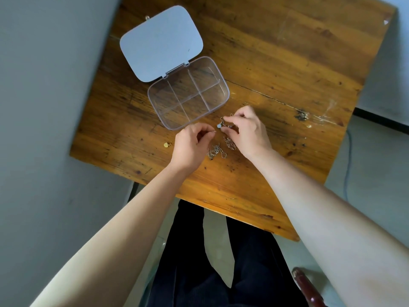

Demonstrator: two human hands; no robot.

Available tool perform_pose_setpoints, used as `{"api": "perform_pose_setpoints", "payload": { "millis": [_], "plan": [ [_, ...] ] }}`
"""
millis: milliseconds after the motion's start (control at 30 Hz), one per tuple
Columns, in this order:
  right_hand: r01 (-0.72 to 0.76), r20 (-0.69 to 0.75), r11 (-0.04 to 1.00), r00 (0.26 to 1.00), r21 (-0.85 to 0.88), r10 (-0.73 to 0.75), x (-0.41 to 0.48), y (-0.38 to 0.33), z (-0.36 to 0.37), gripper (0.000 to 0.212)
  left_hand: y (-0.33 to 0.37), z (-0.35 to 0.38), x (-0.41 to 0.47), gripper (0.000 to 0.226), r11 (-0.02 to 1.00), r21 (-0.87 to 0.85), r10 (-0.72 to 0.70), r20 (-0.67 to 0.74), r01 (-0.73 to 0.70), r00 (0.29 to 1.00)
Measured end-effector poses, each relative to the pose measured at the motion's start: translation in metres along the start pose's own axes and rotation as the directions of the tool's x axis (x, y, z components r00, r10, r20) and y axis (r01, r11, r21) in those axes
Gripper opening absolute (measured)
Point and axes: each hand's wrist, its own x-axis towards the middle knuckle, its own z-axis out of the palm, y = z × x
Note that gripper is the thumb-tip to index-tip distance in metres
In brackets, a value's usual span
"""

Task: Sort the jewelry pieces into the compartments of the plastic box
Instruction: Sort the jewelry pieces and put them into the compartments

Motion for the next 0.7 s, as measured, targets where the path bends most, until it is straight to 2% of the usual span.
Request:
{"api": "perform_pose_setpoints", "payload": {
  "millis": [33, 67, 133, 200, 267, 333, 367, 467, 533, 600, 700],
  "plan": [
    [0.019, -0.01, 1.0, 1.0, 0.003, -0.019, -0.001, 0.0, 0.0, 0.026, 0.003, -0.004, -0.003, 0.006, 0.987, -0.154, -0.058, -0.007, 0.056, 0.998],
    [0.038, -0.003, 0.999, 0.999, -0.003, -0.038, -0.002, -0.001, 0.0, 0.02, 0.008, -0.008, -0.006, 0.006, 0.931, -0.346, -0.122, 0.014, 0.119, 0.992],
    [0.062, 0.037, 0.998, 0.997, -0.026, -0.061, -0.003, -0.003, -0.001, 0.013, 0.017, -0.018, -0.01, 0.007, 0.75, -0.637, -0.167, 0.079, 0.179, 0.983],
    [0.064, 0.081, 0.994, 0.995, -0.085, -0.058, -0.003, -0.006, 0.0, 0.013, 0.023, -0.029, -0.011, 0.007, 0.635, -0.754, -0.157, 0.086, 0.167, 0.984],
    [0.085, 0.098, 0.987, 0.993, -0.136, -0.072, -0.004, -0.01, 0.001, 0.015, 0.025, -0.04, -0.008, 0.007, 0.595, -0.793, -0.171, 0.038, 0.133, 0.985],
    [0.045, 0.097, 0.993, 0.995, -0.105, -0.034, -0.003, -0.013, -0.001, 0.018, 0.023, -0.052, -0.003, 0.007, 0.637, -0.766, -0.215, -0.065, 0.089, 0.974],
    [0.034, 0.094, 0.995, 0.995, -0.093, -0.026, -0.003, -0.014, -0.001, 0.018, 0.021, -0.057, 0.0, 0.007, 0.701, -0.709, -0.239, -0.132, 0.076, 0.962],
    [0.012, 0.096, 0.996, 0.995, -0.093, -0.003, -0.004, -0.015, -0.001, 0.016, 0.01, -0.065, 0.011, 0.006, 0.915, -0.384, -0.247, -0.287, 0.125, 0.926],
    [-0.018, 0.073, 0.997, 0.997, -0.069, 0.023, -0.003, -0.017, 0.0, 0.014, 0.003, -0.067, 0.018, 0.009, 0.964, -0.203, -0.228, -0.281, 0.174, 0.932],
    [-0.077, 0.064, 0.997, 0.995, -0.023, 0.079, -0.002, -0.019, 0.0, 0.022, -0.004, -0.067, 0.022, 0.014, 0.978, -0.081, -0.206, -0.239, 0.192, 0.949],
    [-0.16, 0.103, 0.987, 0.982, -0.011, 0.16, -0.001, -0.021, 0.0, 0.036, -0.009, -0.068, 0.024, 0.015, 0.986, -0.004, -0.165, -0.189, 0.167, 0.968]
  ]
}}
